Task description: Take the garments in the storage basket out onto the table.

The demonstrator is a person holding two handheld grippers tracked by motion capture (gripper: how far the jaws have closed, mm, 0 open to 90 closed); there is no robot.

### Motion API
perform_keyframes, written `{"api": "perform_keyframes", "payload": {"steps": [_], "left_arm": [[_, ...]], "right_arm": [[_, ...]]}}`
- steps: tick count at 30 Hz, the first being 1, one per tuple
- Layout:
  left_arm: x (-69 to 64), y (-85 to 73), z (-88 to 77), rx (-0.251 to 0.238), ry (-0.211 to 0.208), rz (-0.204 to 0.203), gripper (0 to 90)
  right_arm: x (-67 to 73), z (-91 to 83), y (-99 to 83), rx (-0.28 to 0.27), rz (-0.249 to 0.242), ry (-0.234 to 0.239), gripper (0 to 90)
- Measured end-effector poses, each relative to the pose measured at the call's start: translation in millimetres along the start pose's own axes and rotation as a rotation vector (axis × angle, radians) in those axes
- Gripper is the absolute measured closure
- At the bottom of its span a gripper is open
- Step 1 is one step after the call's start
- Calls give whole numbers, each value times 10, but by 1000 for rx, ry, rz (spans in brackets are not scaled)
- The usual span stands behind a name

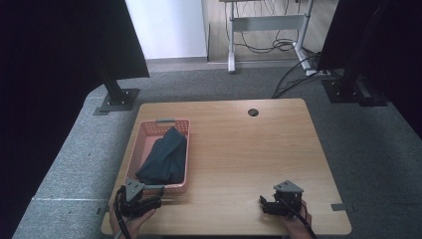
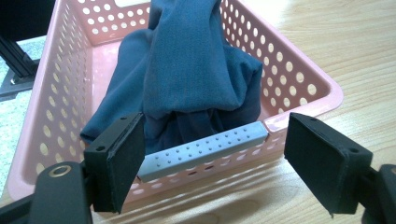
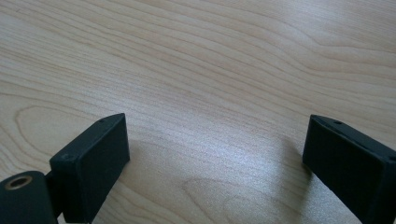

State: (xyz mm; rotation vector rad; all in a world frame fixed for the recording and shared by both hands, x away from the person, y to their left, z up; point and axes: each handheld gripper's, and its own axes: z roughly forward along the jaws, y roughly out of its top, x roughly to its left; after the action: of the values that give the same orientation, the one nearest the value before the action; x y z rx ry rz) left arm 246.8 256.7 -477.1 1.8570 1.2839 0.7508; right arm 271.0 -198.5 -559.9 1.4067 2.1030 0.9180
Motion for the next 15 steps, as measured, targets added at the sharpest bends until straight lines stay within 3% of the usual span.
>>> {"api": "perform_keyframes", "payload": {"steps": [15], "left_arm": [[-15,61,51,2,-2,0,214]], "right_arm": [[-3,1,1,1,3,2,68]]}}
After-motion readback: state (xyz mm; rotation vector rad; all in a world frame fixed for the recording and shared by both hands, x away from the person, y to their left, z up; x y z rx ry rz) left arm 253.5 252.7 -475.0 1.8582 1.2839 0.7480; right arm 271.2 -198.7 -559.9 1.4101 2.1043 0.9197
